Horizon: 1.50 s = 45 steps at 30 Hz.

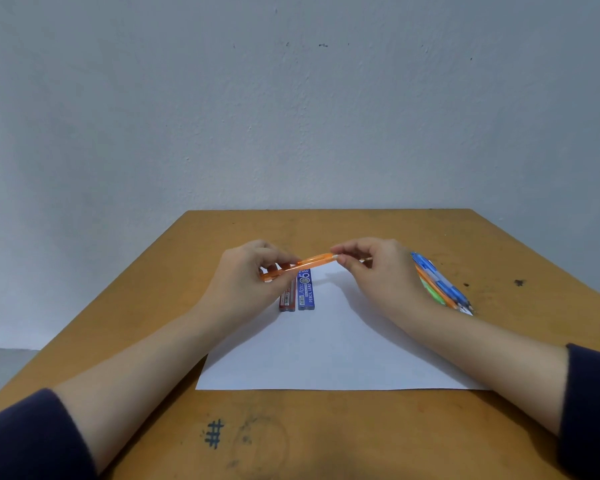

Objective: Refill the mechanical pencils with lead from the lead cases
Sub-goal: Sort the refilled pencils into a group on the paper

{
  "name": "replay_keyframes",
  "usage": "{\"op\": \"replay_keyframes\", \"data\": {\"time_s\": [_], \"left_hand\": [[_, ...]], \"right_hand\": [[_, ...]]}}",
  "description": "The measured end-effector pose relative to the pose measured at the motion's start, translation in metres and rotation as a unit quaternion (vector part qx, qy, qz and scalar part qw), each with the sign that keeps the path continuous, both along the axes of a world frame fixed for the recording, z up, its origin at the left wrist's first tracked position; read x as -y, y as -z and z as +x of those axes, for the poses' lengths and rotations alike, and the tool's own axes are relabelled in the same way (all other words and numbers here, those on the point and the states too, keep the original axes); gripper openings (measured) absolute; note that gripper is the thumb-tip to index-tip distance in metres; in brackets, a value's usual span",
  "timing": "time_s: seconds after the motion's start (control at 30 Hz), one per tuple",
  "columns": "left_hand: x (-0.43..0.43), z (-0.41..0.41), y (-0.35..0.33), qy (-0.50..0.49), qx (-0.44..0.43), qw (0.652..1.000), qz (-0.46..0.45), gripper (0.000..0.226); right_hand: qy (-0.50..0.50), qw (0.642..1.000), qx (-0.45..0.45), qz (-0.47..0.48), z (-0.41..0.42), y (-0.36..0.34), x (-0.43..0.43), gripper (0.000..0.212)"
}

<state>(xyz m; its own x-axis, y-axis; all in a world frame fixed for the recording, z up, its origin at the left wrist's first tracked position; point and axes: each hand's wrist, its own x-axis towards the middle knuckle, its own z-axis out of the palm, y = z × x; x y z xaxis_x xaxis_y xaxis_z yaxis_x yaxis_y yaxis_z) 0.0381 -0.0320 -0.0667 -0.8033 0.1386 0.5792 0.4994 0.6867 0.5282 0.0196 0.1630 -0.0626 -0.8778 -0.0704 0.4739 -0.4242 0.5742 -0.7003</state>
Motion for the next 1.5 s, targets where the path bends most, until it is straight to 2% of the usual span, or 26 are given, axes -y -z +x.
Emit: {"op": "replay_keyframes", "data": {"time_s": [0.17,0.27,0.5,0.8,0.87,1.0,1.1,1.2,1.37,1.5], "left_hand": [[0.001,0.000,-0.001,0.004,0.010,1.000,-0.001,0.020],[0.001,0.000,-0.002,0.004,0.011,1.000,0.004,0.020],[0.001,0.000,-0.002,0.008,0.021,1.000,0.007,0.020],[0.004,0.000,-0.004,-0.017,0.017,1.000,-0.003,0.020],[0.004,-0.001,-0.005,-0.026,0.023,0.999,0.007,0.019],[0.005,-0.003,-0.003,-0.049,0.036,0.998,0.024,0.018],[0.006,-0.004,-0.003,-0.056,0.058,0.996,0.037,0.017],[0.006,-0.004,-0.004,-0.058,0.067,0.995,0.039,0.016],[0.006,-0.005,-0.004,-0.062,0.079,0.994,0.038,0.018],[0.005,-0.004,-0.004,-0.065,0.085,0.994,0.037,0.018]], "right_hand": [[-0.021,0.992,0.065,-0.106,-0.002,0.000,-0.002,0.016],[-0.023,0.987,0.087,-0.135,-0.002,-0.002,-0.003,0.016],[-0.010,0.988,0.081,-0.133,-0.004,-0.004,-0.003,0.025],[0.015,0.991,0.041,-0.129,-0.012,-0.002,-0.010,0.025],[0.009,0.995,0.015,-0.095,-0.012,-0.003,-0.012,0.026],[-0.022,0.998,-0.057,0.032,-0.010,-0.003,-0.010,0.024],[-0.056,0.994,-0.049,0.076,-0.008,-0.002,-0.007,0.021],[-0.080,0.977,-0.061,0.186,-0.008,0.000,-0.006,0.018],[-0.093,0.937,-0.028,0.335,-0.012,0.000,-0.004,0.027],[-0.114,0.925,-0.027,0.361,-0.011,0.001,-0.003,0.028]]}}
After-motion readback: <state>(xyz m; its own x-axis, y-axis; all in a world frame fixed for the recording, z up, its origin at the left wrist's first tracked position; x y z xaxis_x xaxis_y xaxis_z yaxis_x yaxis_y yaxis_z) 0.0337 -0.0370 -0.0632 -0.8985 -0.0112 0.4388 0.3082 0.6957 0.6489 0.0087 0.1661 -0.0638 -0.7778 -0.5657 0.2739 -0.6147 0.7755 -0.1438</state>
